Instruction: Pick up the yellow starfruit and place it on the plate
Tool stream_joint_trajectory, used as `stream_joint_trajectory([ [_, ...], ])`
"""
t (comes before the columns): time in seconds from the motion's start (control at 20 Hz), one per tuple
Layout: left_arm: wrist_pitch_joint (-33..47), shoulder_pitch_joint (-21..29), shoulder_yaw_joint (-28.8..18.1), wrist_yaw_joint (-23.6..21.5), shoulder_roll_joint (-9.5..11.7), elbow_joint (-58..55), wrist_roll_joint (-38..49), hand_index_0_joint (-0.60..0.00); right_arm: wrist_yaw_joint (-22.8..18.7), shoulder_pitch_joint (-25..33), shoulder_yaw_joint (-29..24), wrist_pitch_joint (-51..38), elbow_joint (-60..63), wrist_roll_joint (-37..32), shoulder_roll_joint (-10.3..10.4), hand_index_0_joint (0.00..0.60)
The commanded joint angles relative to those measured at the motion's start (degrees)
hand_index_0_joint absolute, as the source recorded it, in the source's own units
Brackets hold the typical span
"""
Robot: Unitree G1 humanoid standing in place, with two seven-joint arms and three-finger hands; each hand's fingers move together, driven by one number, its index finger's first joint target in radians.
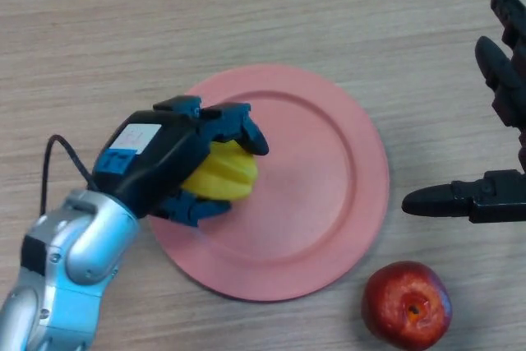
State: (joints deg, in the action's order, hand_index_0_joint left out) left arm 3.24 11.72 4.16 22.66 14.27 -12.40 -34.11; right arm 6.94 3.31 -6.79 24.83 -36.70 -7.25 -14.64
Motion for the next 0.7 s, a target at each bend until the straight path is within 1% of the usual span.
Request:
stream_joint_trajectory([
  [0.05,0.8,2.6,-3.5,-2.7,0.7,-3.8,4.7,-0.55,-1.1,0.9,-2.8,-6.8,-3.6,-0.1,-1.1,0.0],
  [0.1,-0.1,2.5,-3.3,-2.5,0.6,-4.1,5.4,-0.4,-1.2,1.0,-2.8,-6.7,-3.6,0.1,-1.1,0.0],
  [0.15,-0.8,2.3,-3.2,-2.4,0.6,-4.2,5.6,-0.301,-1.2,1.1,-2.7,-6.5,-3.7,0.4,-1.2,0.0],
  [0.2,-1.8,1.8,-2.8,-2.5,0.7,-4.4,5.5,-0.15,-1.3,1.2,-2.6,-6.2,-3.8,0.9,-1.2,0.0],
  [0.25,-1.9,1.3,-2.6,-3.1,0.8,-4.4,4.4,-0.051,-1.5,1.3,-2.5,-6.2,-4.0,1.4,-1.1,0.0],
  [0.3,-1.6,1.2,-2.8,-3.5,1.0,-4.3,3.1,0.0,-1.8,1.4,-2.2,-6.3,-4.0,2.0,-1.0,0.0],
  [0.45,-1.7,1.1,-3.3,-3.7,1.3,-5.0,1.8,0.0,-1.5,1.7,-1.6,-6.3,-4.2,3.1,-1.1,0.0],
  [0.55,-2.9,0.9,-4.4,-3.9,1.2,-7.1,4.1,0.0,-0.9,2.2,-1.7,-6.3,-4.2,3.0,-1.1,0.0],
  [0.7,-3.6,1.0,-6.5,-8.0,1.8,-8.2,9.1,0.0,-1.0,3.6,-1.2,-6.2,-3.9,2.6,-1.3,0.0],
])
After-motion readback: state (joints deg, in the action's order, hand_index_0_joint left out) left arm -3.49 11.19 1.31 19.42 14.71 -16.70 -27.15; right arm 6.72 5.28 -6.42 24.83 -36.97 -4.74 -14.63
